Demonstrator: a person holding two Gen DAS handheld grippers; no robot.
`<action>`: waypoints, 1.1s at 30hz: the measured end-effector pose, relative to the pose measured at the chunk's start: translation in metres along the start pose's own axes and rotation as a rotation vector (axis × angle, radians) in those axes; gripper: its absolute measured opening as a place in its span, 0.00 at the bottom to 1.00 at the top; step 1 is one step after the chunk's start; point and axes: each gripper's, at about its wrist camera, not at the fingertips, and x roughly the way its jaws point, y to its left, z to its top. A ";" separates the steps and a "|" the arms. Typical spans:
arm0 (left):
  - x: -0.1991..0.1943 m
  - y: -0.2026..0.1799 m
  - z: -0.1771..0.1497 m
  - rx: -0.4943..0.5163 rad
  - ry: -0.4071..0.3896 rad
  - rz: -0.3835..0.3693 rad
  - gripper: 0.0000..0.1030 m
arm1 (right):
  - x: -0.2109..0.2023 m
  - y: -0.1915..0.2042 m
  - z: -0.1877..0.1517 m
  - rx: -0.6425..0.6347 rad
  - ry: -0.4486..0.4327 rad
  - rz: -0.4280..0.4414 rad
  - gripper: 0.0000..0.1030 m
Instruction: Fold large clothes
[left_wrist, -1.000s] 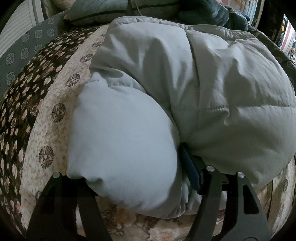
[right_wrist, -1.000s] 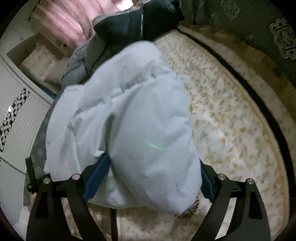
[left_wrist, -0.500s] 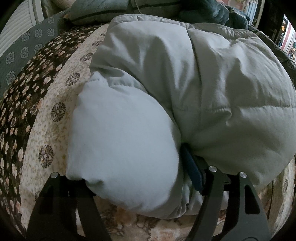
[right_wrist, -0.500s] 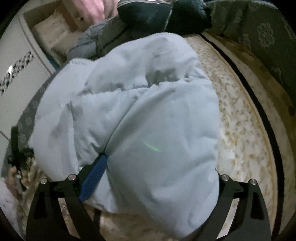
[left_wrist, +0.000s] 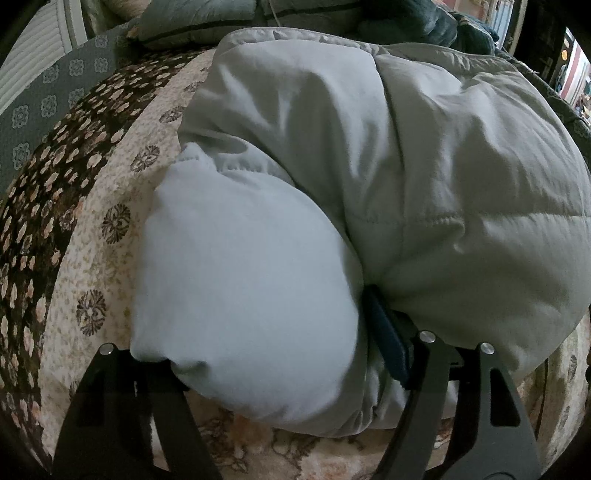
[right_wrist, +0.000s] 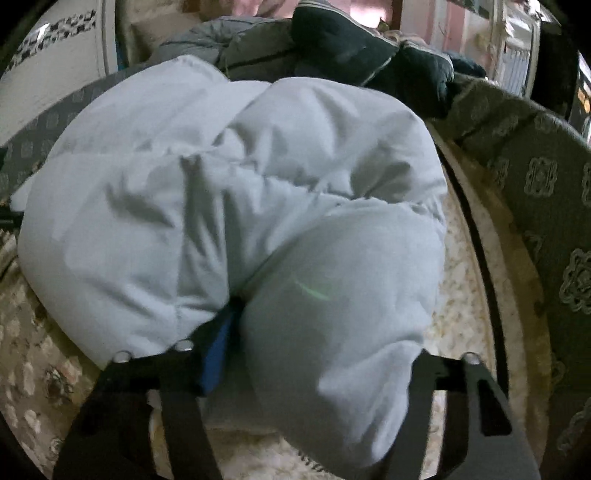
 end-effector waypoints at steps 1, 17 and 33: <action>0.000 0.000 -0.001 0.000 -0.004 0.002 0.72 | 0.000 0.000 0.000 0.008 0.002 0.000 0.53; -0.003 0.021 -0.002 -0.017 0.022 -0.079 0.56 | 0.017 -0.011 0.018 0.066 0.062 0.004 0.52; -0.075 0.017 0.013 0.016 0.047 -0.158 0.23 | -0.042 -0.057 0.063 0.203 0.032 0.198 0.13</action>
